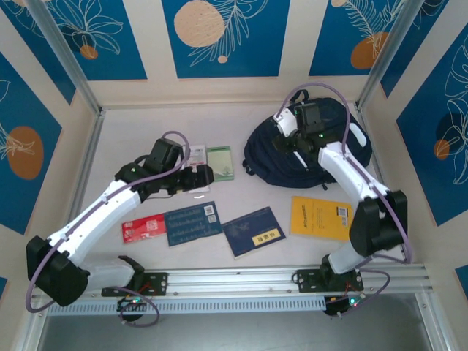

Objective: Pack the student bag
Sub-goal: Close the student bag at the top-right of the table, then rotate the book at the center of the table.

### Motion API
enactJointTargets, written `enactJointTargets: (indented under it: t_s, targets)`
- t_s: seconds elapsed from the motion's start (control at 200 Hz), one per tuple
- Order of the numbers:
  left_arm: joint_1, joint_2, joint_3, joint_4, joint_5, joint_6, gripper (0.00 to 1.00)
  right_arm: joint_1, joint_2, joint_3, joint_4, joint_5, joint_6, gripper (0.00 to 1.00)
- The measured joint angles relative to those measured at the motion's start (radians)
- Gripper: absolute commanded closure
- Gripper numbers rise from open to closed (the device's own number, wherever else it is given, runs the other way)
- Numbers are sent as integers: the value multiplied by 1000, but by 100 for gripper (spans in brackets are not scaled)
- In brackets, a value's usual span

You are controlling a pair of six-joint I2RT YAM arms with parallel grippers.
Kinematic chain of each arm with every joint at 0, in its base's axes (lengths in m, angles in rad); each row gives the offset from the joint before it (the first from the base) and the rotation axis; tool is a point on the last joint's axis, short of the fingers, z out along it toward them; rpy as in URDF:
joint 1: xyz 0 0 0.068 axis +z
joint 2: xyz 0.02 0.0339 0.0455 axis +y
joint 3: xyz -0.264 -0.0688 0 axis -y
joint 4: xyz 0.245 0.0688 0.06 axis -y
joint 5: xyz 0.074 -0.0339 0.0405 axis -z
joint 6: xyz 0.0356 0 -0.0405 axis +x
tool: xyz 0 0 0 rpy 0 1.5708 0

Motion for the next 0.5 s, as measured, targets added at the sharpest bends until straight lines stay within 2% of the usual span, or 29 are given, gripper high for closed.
enactJointTargets:
  t_s: [0.135, 0.215, 0.28, 0.335, 0.375, 0.5]
  targets:
    - [0, -45, -100, -56, 0, 26, 5, 172, -145, -73, 30, 35, 83, 60]
    - [0, -64, -153, -58, 13, 34, 7, 277, -196, -134, 25, 80, 162, 68]
    - [-9, -71, -201, -41, 51, 33, 10, 342, -214, -168, -27, 74, 259, 80]
    - [-34, -67, -232, -20, 77, 33, 11, 357, -215, -191, -67, 53, 338, 80]
    - [-63, -56, -247, -4, 94, 31, 12, 362, -221, -227, -81, 30, 404, 73]
    - [-190, -6, -272, 58, 143, 26, 14, 374, -261, -358, -119, -8, 578, 74]
